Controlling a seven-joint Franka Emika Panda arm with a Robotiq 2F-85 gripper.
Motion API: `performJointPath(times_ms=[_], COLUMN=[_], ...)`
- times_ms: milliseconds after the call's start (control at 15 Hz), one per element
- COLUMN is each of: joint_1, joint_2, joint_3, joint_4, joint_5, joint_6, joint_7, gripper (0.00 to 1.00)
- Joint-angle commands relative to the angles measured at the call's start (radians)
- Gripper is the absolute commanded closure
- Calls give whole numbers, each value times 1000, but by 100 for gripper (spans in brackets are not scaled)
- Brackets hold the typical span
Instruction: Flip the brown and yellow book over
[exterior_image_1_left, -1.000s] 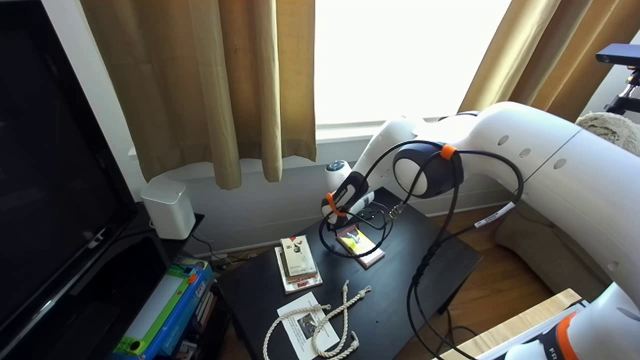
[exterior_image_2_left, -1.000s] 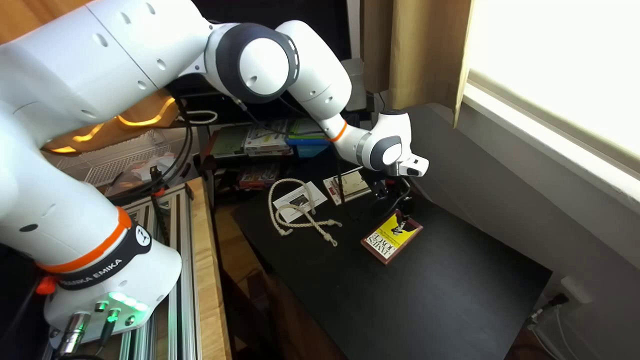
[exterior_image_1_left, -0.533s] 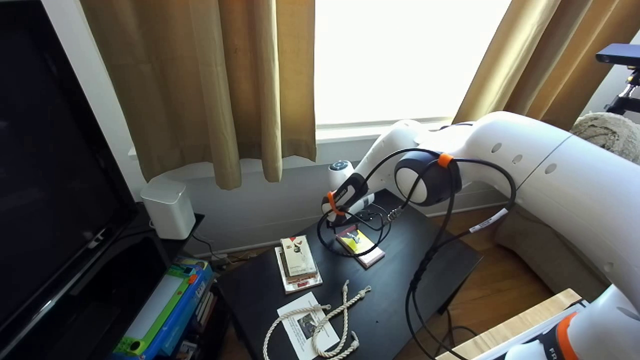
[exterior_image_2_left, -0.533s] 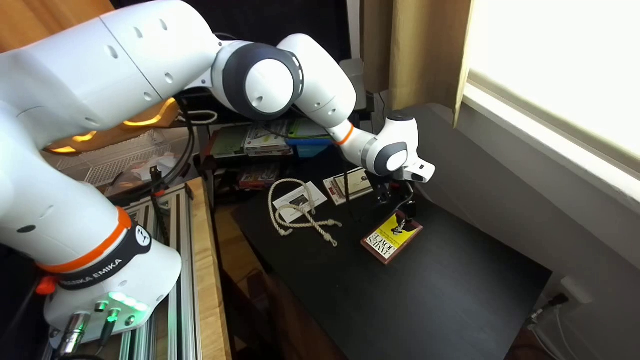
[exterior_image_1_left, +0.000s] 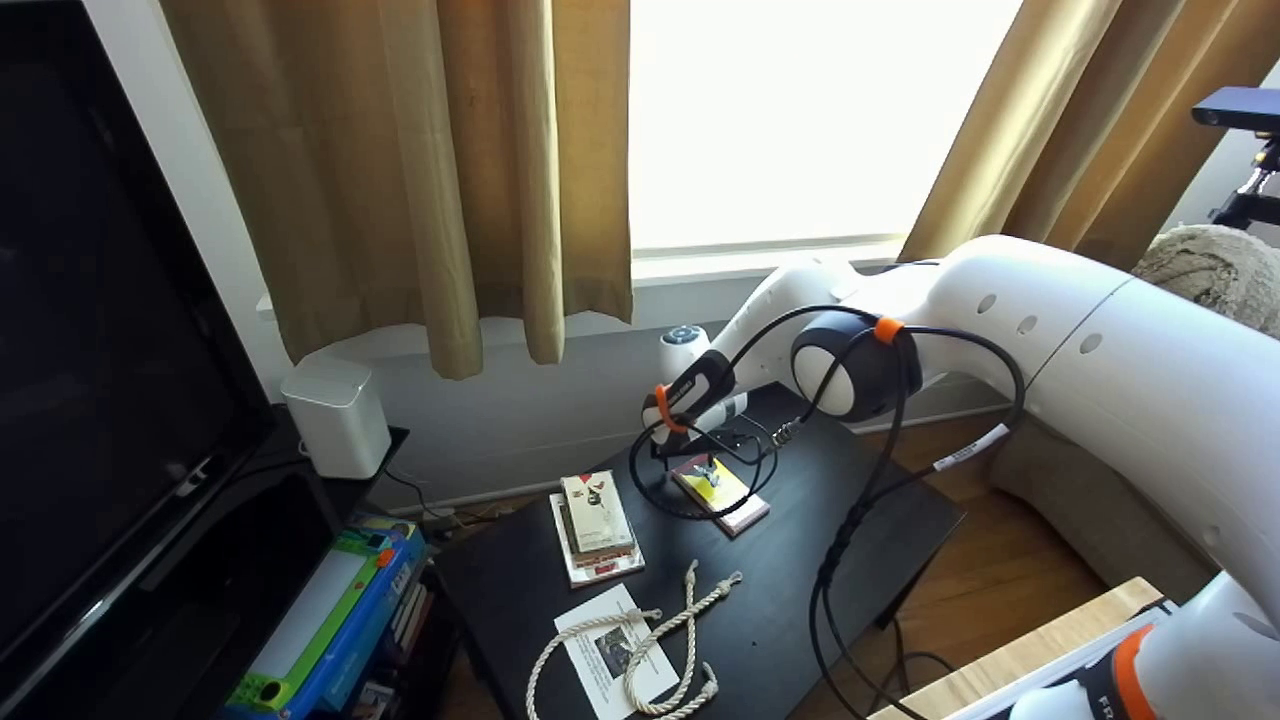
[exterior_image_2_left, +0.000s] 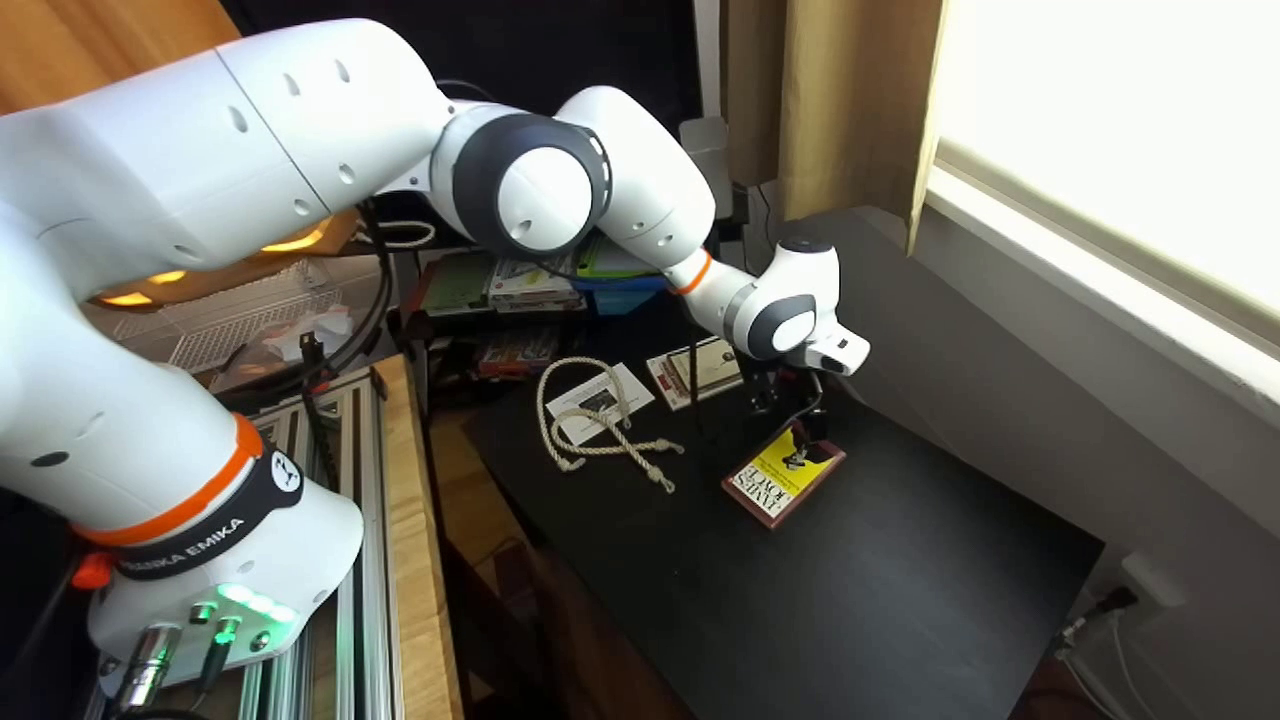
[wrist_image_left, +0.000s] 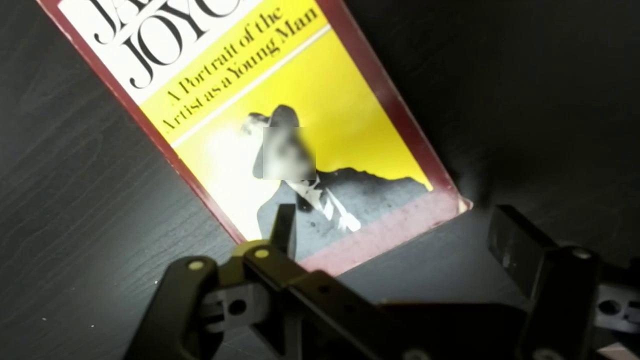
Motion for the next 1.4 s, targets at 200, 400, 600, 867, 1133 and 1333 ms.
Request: performJointPath(times_ms=[200,400,600,867,1133,1333], joint_1=[-25,-27,-32,-34,-34,-33], joint_2=[0,0,0,-1,18,8], joint_3=[35,39,44,43,45,45], joint_4=[-10,-16,-24,-28,6,-6], joint_5=[33,34,35,35,37,34], joint_6=[-11,-17,-24,-29,-45,-46], joint_7=[-12,-14,-16,-15,-16,-19], gripper=[55,18,42,58,87,100])
